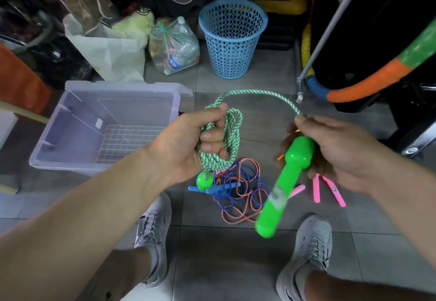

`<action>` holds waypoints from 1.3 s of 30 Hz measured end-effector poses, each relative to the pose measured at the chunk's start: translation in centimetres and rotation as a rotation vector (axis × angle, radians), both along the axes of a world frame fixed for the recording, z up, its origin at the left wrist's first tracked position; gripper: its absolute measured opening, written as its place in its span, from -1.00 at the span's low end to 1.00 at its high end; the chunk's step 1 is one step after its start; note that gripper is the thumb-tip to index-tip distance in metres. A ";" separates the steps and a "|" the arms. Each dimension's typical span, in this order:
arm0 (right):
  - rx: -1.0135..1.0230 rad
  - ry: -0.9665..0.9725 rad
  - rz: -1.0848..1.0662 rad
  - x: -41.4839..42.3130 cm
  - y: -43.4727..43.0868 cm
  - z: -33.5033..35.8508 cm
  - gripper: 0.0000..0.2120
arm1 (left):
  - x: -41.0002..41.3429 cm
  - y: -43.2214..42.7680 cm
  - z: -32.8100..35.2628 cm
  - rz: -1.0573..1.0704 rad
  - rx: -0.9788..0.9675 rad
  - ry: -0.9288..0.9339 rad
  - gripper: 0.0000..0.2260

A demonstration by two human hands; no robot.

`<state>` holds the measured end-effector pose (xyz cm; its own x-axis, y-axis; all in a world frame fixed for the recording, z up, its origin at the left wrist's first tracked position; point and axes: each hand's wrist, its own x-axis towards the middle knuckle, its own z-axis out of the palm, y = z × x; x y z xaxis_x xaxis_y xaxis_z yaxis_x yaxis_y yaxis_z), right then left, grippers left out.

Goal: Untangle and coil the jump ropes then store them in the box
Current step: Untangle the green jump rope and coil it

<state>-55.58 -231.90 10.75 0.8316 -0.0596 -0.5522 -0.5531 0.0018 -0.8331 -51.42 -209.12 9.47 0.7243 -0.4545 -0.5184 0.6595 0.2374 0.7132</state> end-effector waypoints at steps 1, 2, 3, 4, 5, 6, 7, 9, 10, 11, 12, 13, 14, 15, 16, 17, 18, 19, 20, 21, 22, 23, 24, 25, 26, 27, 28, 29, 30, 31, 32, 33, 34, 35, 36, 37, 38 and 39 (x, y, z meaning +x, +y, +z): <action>0.041 -0.010 -0.049 0.1 0.0 0.4 -0.78 | -0.1 0.0 0.0 -0.011 0.004 0.004 -0.74; 0.077 -0.022 -0.082 0.2 -0.1 0.5 -0.76 | -0.2 -0.1 0.0 -0.021 0.012 0.003 -0.74; 0.114 -0.033 -0.102 0.3 -0.2 0.7 -0.73 | -0.3 -0.2 0.0 -0.030 0.025 -0.004 -0.75; 0.155 -0.043 -0.112 0.4 -0.3 0.8 -0.72 | -0.4 -0.3 0.0 -0.040 0.041 -0.014 -0.75; 0.201 -0.051 -0.121 0.6 -0.4 0.9 -0.71 | -0.5 -0.4 0.0 -0.049 0.056 -0.022 -0.75; 0.247 -0.066 -0.131 0.7 -0.5 0.9 -0.71 | -0.6 -0.5 0.0 -0.057 0.066 -0.026 -0.76; 0.291 -0.088 -0.145 0.7 -0.7 1.0 -0.72 | -0.6 -0.6 0.0 -0.064 0.069 -0.028 -0.76; 0.359 -0.146 -0.147 0.8 -1.1 1.0 -0.77 | -0.7 -0.7 0.0 -0.071 0.052 -0.020 -0.77; 0.372 -0.187 -0.128 0.7 -1.2 1.0 -0.77 | -0.7 -0.8 0.0 -0.067 0.047 -0.012 -0.77; 0.370 -0.234 -0.100 0.6 -1.3 0.9 -0.72 | -0.7 -0.8 0.0 -0.057 0.048 -0.008 -0.77; 0.357 -0.279 -0.078 0.5 -1.3 0.8 -0.65 | -0.8 -0.9 -0.1 -0.042 0.059 -0.010 -0.76; 0.340 -0.322 -0.067 0.4 -1.2 0.7 -0.60 | -0.8 -1.0 -0.2 -0.022 0.075 -0.017 -0.76; 0.322 -0.368 -0.062 0.4 -1.1 0.6 -0.57 | -0.9 -1.1 -0.3 -0.005 0.092 -0.029 -0.74; 0.309 -0.414 -0.064 0.3 -0.9 0.5 -0.55 | -1.0 -1.2 -0.3 0.002 0.112 -0.049 -0.71; 0.299 -0.455 -0.070 0.3 -0.8 0.5 -0.55 | -1.0 -1.3 -0.3 -0.003 0.143 -0.078 -0.66; 0.287 -0.487 -0.076 0.2 -0.6 0.6 -0.55 | -1.1 -1.4 -0.4 -0.018 0.179 -0.112 -0.60; 0.272 -0.509 -0.079 0.2 -0.5 0.7 -0.55 | -1.2 -1.4 -0.3 -0.037 0.209 -0.142 -0.56; 0.256 -0.523 -0.074 0.1 -0.5 0.7 -0.55 | -1.2 -1.5 -0.3 -0.052 0.227 -0.161 -0.54; 0.238 -0.532 -0.060 0.0 -0.4 0.8 -0.56 | -1.2 -1.5 -0.4 -0.062 0.241 -0.175 -0.54; 0.213 -0.539 -0.033 -0.2 -0.2 0.8 -0.58 | -1.2 -1.4 -0.6 -0.064 0.259 -0.188 -0.56; 0.173 -0.545 0.003 -0.4 0.0 0.8 -0.62 | -1.2 -1.4 -0.8 -0.059 0.289 -0.206 -0.61; 0.118 -0.554 0.046 -0.6 0.2 0.7 -0.66 | -1.1 -1.4 -0.9 -0.049 0.329 -0.232 -0.70; 0.055 -0.565 0.092 -0.9 0.4 0.5 -0.69 | -1.1 -1.5 -1.0 -0.035 0.372 -0.260 -0.77; -0.004 -0.572 0.134 -1.2 0.7 0.3 -0.71 | -1.1 -1.5 -1.0 -0.021 0.409 -0.285 -0.79; -0.050 -0.570 0.164 -1.4 1.1 0.0 -0.71 | -1.1 -1.5 -1.1 -0.004 0.426 -0.301 -0.77; -0.076 -0.566 0.176 -1.6 1.4 -0.3 -0.71 | -1.1 -1.6 -1.0 0.015 0.426 -0.307 -0.75; -0.086 -0.564 0.170 -1.7 1.7 -0.7 -0.72 | -1.1 -1.7 -0.9 0.037 0.410 -0.295 -0.72; -0.095 -0.559 0.153 -1.8 1.9 -1.2 -0.73 | -1.1 -1.8 -0.8 0.059 0.374 -0.264 -0.70; -0.118 -0.555 0.131 -1.8 2.2 -1.5 -0.76 | -1.1 -1.9 -0.7 0.082 0.324 -0.216 -0.67; -0.144 -0.554 0.116 -1.8 2.3 -1.9 -0.77 | -1.1 -1.9 -0.6 0.098 0.266 -0.169 -0.65; -0.154 -0.548 0.107 -1.8 2.5 -2.1 -0.78 | -1.2 -1.9 -0.6 0.106 0.205 -0.123 -0.65; -0.140 -0.538 0.088 -1.7 2.6 -2.2 -0.77 | -1.2 -2.0 -0.6 0.105 0.145 -0.083 -0.67; -0.103 -0.522 0.058 -1.5 2.7 -2.3 -0.76 | -1.3 -2.0 -0.5 0.101 0.098 -0.053 -0.70; -0.046 -0.511 0.019 -1.3 2.7 -2.3 -0.76 | -1.3 -2.1 -0.3 0.100 0.062 -0.032 -0.72; 0.019 -0.512 -0.024 -1.2 2.8 -2.2 -0.77 | -1.3 -2.1 -0.2 0.102 0.033 -0.018 -0.73; 0.075 -0.529 -0.064 -1.1 2.9 -1.9 -0.78 | -1.2 -2.2 0.0 0.112 0.009 -0.009 -0.73; 0.112 -0.555 -0.099 -1.1 3.0 -1.6 -0.79 | -1.0 -2.1 0.1 0.124 -0.008 -0.005 -0.74; 0.132 -0.581 -0.126 -1.2 3.2 -1.5 -0.79 | -0.8 -2.0 0.3 0.138 -0.016 -0.006 -0.73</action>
